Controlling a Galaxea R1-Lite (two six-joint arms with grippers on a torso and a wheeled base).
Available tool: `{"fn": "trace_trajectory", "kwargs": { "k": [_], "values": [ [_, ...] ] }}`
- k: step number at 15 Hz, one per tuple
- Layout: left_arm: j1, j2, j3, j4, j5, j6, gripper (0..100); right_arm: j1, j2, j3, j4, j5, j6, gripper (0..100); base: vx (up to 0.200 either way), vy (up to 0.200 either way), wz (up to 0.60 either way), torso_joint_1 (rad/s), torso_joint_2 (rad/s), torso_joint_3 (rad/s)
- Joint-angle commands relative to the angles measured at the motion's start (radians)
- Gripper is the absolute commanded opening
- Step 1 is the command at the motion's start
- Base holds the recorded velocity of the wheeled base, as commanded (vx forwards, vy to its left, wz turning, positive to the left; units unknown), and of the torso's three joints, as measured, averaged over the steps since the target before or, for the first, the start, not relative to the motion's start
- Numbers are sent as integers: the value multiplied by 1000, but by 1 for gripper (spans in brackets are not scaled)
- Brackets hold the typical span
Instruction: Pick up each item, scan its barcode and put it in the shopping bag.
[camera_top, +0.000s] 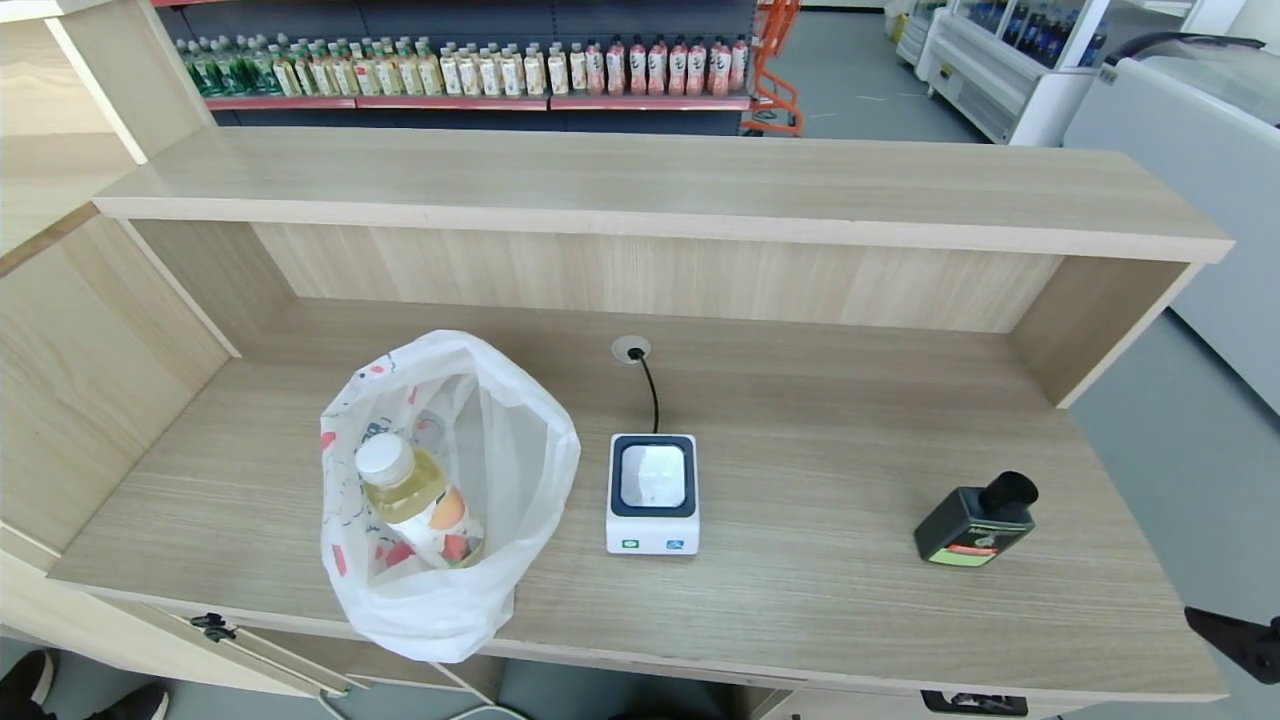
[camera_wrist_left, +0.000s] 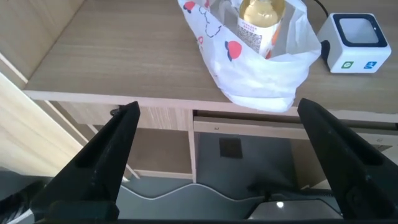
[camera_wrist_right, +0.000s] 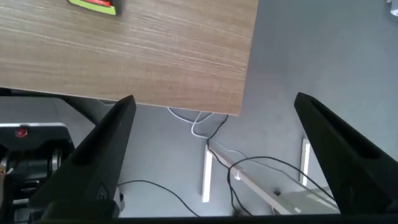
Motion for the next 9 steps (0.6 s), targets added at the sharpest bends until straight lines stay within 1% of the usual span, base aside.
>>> {"fn": "trace_trajectory", "kwargs": {
  "k": [1,3,5,6,9],
  "values": [
    [1,2,0,-1,0,-2,100,-21,34,27,1,0,-15,100,0,0,0,0,0,0],
    [1,2,0,-1,0,-2,100,-24,60,32,-5,7,-16,100,0,0,0,0,0,0],
    [1,2,0,-1,0,0,100,-15,108,32,-15,60,-13,100,0,0,0,0,0,0],
    [1,2,0,-1,0,-2,100,-13,140,30,-49,95,-19,100,0,0,0,0,0,0],
    [1,2,0,-1,0,0,100,-15,274,25,-227,113,-72,100,0,0,0,0,0,0]
  ]
}}
